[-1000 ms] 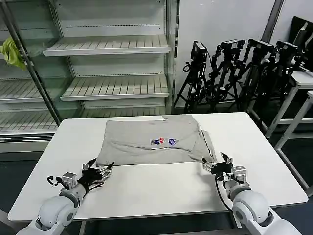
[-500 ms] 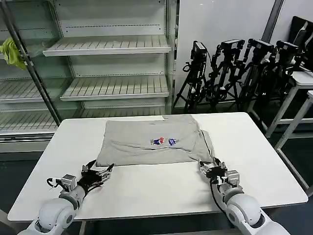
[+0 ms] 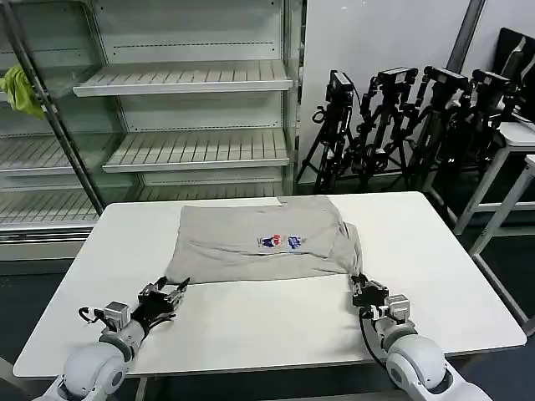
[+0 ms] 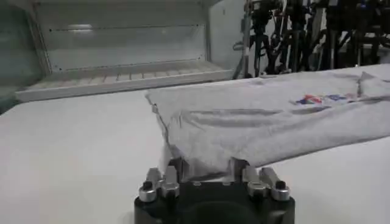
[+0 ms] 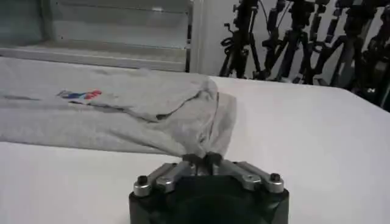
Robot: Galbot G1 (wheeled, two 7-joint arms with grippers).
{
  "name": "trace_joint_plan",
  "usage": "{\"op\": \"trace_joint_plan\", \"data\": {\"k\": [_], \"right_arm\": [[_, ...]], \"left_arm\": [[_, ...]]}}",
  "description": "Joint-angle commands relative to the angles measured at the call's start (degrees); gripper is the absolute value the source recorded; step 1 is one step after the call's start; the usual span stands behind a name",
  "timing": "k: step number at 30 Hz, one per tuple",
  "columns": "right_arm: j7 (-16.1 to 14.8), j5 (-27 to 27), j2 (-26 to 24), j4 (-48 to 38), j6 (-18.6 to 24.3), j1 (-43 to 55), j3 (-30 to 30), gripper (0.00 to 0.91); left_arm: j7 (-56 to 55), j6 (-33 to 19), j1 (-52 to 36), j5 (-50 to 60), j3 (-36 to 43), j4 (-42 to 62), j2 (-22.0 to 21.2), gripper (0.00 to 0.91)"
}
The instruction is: Fold and organize the clothes.
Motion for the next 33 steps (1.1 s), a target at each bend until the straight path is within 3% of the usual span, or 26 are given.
{"op": "trace_joint_plan", "data": {"k": [1,16,21,26,33], "right_arm": [[0.2,0.2,-1.5,1.8,-0.1,-0.6,0.0,0.000],[1.3,3.4,-10.1,10.3,-0.6,-5.9,2.3,0.000],[2.5,4.3,-13.8,13.7,-1.0,-10.0,3.1,0.000],[4.5,5.3,-19.2,18.6,-1.3,-17.3,4.4,0.000],[10.6,6.0,-24.3,22.6,-2.2,-23.9,5.8,0.000]], "left_arm": [[-0.1,-0.1,2.0,0.1,-0.7,-1.4,0.7,0.050],[-0.5,0.3,11.1,-1.5,-5.5,-7.7,3.6,0.050],[-1.8,1.1,15.8,-3.3,-7.4,-11.8,6.4,0.050],[-2.9,1.3,20.9,-4.6,-10.0,-15.0,10.8,0.050],[-4.2,2.4,34.8,-7.1,-17.3,-20.5,17.0,0.050]]}}
